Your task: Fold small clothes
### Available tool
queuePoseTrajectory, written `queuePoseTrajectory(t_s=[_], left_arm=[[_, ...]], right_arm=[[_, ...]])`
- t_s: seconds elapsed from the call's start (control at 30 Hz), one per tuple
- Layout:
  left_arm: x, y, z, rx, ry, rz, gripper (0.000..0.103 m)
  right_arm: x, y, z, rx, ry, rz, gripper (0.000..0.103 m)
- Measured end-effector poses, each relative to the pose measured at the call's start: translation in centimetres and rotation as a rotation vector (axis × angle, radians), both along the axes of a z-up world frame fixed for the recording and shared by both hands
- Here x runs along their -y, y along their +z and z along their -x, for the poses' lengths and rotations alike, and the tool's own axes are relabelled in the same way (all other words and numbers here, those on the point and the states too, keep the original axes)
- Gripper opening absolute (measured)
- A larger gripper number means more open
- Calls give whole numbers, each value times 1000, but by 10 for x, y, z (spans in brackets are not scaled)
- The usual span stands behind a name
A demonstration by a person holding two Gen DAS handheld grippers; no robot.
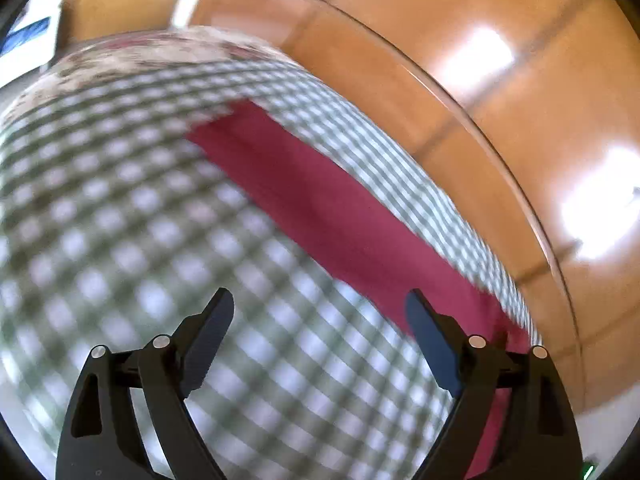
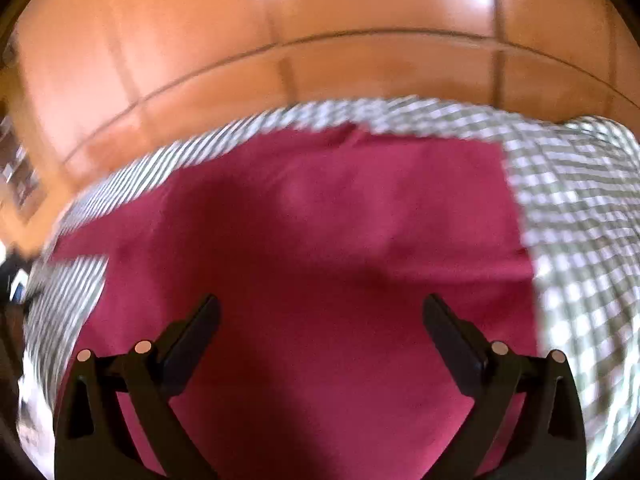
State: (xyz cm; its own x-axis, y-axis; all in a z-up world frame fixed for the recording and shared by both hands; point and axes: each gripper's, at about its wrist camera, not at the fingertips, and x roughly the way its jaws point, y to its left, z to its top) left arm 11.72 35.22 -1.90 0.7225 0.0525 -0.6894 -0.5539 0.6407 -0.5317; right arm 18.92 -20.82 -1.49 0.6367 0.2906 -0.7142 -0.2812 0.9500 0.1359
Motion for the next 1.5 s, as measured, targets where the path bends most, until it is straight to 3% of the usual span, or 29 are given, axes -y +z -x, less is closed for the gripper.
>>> queuePoseTrajectory(t_s=[0.1,0.2,0.23,0.33,0.43,0.63,0.67,0.7,0.73,0.83,1.1,1.3,1.4,1.43,1.5], left_arm=[[-38,-5,7,11,80,83,86],[-66,-5,8,13,146,88,83],[-75,-7,7,22,156,103,74],[-98,-14,-3,48,150,161,60],[-112,-27,-18,-3,136,196,39],[-128,-31,-39,-24,123,174,37],[-130,-31,-40,-29,132,173,30],[-129,-29,-41,-34,127,167,12],[-127,-27,-44,-30,109,160,6],[-103,-6,-46,24,31,84,6],[33,51,-69,211,-341,53,6],[162,58,-88,227,-621,3,6],[214,43,-96,175,-726,5,7],[225,37,-98,152,-744,-5,10],[240,27,-96,117,-771,-14,35]], right_arm=[[-23,-24,11,-29,48,104,101],[-25,-30,14,-27,47,141,101],[-24,-30,13,-33,47,139,101],[-22,-29,14,-30,47,127,101],[-20,-28,13,-28,46,126,101],[-27,-32,12,-18,43,131,101],[-26,-32,12,-17,43,130,101],[-26,-32,13,-16,44,128,101],[-25,-32,13,-15,44,126,101],[-25,-32,12,-14,43,124,101],[-24,-32,12,-15,43,117,101],[-23,-32,12,-17,43,106,101],[-22,-32,12,-16,42,96,101],[-22,-32,12,-16,41,93,101],[-22,-32,12,-17,41,83,101]])
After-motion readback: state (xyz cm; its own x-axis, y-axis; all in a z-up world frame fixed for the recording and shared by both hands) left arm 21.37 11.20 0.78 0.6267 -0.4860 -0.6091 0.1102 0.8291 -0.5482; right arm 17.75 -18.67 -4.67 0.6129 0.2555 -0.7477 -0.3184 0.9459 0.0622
